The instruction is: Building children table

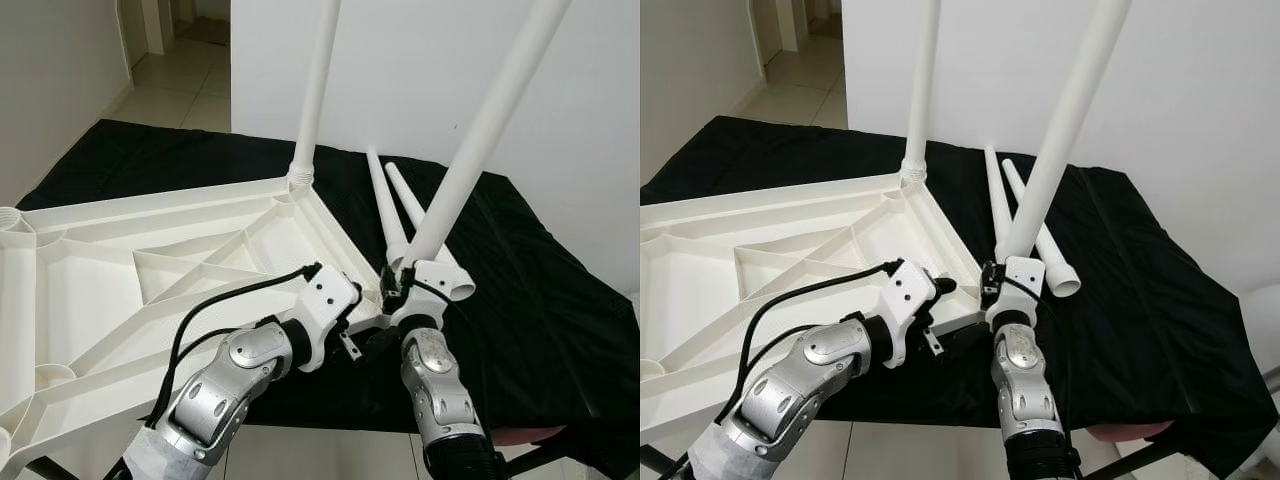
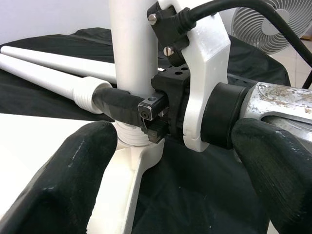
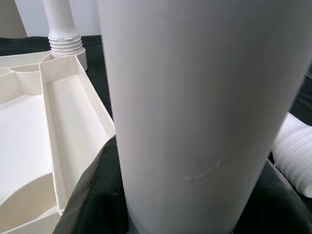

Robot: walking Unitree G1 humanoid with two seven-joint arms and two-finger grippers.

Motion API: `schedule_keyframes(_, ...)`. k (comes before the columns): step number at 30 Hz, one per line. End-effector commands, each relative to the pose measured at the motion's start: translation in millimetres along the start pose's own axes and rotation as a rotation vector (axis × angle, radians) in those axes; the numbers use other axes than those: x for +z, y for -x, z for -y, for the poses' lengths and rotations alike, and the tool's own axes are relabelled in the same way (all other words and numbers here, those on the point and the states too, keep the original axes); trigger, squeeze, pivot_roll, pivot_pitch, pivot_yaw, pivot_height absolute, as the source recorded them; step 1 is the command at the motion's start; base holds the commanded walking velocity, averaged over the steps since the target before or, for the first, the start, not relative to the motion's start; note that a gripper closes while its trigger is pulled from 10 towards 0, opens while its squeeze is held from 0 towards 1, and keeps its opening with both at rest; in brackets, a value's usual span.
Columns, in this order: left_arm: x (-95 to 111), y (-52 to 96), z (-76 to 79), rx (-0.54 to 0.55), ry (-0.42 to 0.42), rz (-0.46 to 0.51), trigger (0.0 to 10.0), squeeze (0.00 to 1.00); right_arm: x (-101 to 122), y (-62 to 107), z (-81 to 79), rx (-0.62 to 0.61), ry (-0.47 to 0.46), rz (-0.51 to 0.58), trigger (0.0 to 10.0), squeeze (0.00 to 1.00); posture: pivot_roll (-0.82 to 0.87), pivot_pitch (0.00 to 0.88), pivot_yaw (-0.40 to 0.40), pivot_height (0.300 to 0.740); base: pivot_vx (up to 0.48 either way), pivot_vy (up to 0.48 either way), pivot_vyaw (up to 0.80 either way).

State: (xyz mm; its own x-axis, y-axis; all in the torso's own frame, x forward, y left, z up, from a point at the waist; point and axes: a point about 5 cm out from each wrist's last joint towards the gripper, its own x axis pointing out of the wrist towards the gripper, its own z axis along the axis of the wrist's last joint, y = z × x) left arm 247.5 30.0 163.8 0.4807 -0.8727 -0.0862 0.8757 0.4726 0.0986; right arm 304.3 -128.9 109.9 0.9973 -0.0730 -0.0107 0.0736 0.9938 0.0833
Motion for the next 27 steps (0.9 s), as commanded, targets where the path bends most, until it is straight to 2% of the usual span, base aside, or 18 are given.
schedule_keyframes(1,3.1,-1.4,4.9,-0.018,-0.005,0.006,10.0,0.00,-21.0,7.9,6.9,-0.031,0.026,-0.099,10.0,0.00,0.00,0.000,-0.131,0.740,0.000,0.000,0.00)
schedule_keyframes(2,3.1,-1.4,4.6,-0.015,-0.005,0.005,10.0,0.00,-17.4,8.3,6.4,-0.024,0.022,-0.079,10.0,0.77,0.00,0.000,-0.133,0.740,0.000,0.000,0.00)
schedule_keyframes(3,3.1,-1.2,4.2,-0.012,-0.004,0.005,10.0,0.00,-14.9,8.4,6.2,-0.003,0.006,-0.062,10.0,1.00,0.00,0.000,-0.134,0.740,0.000,0.000,0.00)
schedule_keyframes(5,3.2,-1.1,3.8,-0.008,-0.002,0.006,10.0,0.00,-10.6,7.6,8.0,0.032,-0.001,-0.023,10.0,1.00,0.00,0.000,-0.135,0.740,0.000,0.000,0.00)
schedule_keyframes(10,3.2,-1.5,3.7,-0.005,-0.002,0.006,10.0,0.00,-12.3,6.1,12.9,0.067,0.004,-0.016,10.0,1.00,0.00,0.000,-0.138,0.740,0.000,0.000,0.00)
schedule_keyframes(14,3.7,-1.9,2.3,0.000,-0.007,0.007,10.0,0.00,-10.4,1.5,21.2,0.132,0.017,0.007,10.0,1.00,0.00,0.000,-0.138,0.740,0.000,0.000,0.00)
schedule_keyframes(16,4.0,-1.7,0.9,0.004,-0.010,0.008,10.0,0.00,-9.5,-1.8,27.1,0.176,0.023,0.010,10.0,0.97,0.00,0.000,-0.132,0.740,0.000,0.000,0.00)
schedule_keyframes(17,4.1,-1.7,0.1,0.004,-0.012,0.007,10.0,0.00,-7.2,-4.2,31.6,0.227,0.037,0.017,10.0,0.00,0.00,0.000,-0.130,0.740,0.000,0.000,0.00)
schedule_keyframes(18,4.1,-1.7,0.1,0.004,-0.012,0.007,10.0,0.00,-7.2,-4.2,31.6,0.227,0.037,0.017,10.0,0.00,0.00,0.000,-0.130,0.740,0.000,0.000,0.00)
schedule_keyframes(21,5.3,-2.0,-2.2,0.004,-0.019,0.006,10.0,0.00,0.5,-9.8,38.8,0.372,0.045,0.031,10.0,0.00,0.00,0.000,-0.121,0.740,0.000,0.000,0.00)
schedule_keyframes(24,5.9,-2.2,-2.9,0.004,-0.021,0.006,10.0,0.00,2.0,-11.2,39.6,0.411,0.035,0.034,10.0,0.00,0.00,0.000,-0.120,0.740,0.000,0.000,0.00)
schedule_keyframes(25,6.7,-2.2,-3.1,0.004,-0.024,0.007,10.0,0.00,4.7,-12.5,39.9,0.471,0.031,0.036,10.0,0.00,0.00,0.000,-0.119,0.740,0.000,0.000,0.00)
schedule_keyframes(27,6.7,-2.2,-3.1,0.004,-0.024,0.007,10.0,0.00,4.7,-12.5,39.9,0.471,0.031,0.036,10.0,0.00,0.00,0.000,-0.119,0.740,0.000,0.000,0.00)
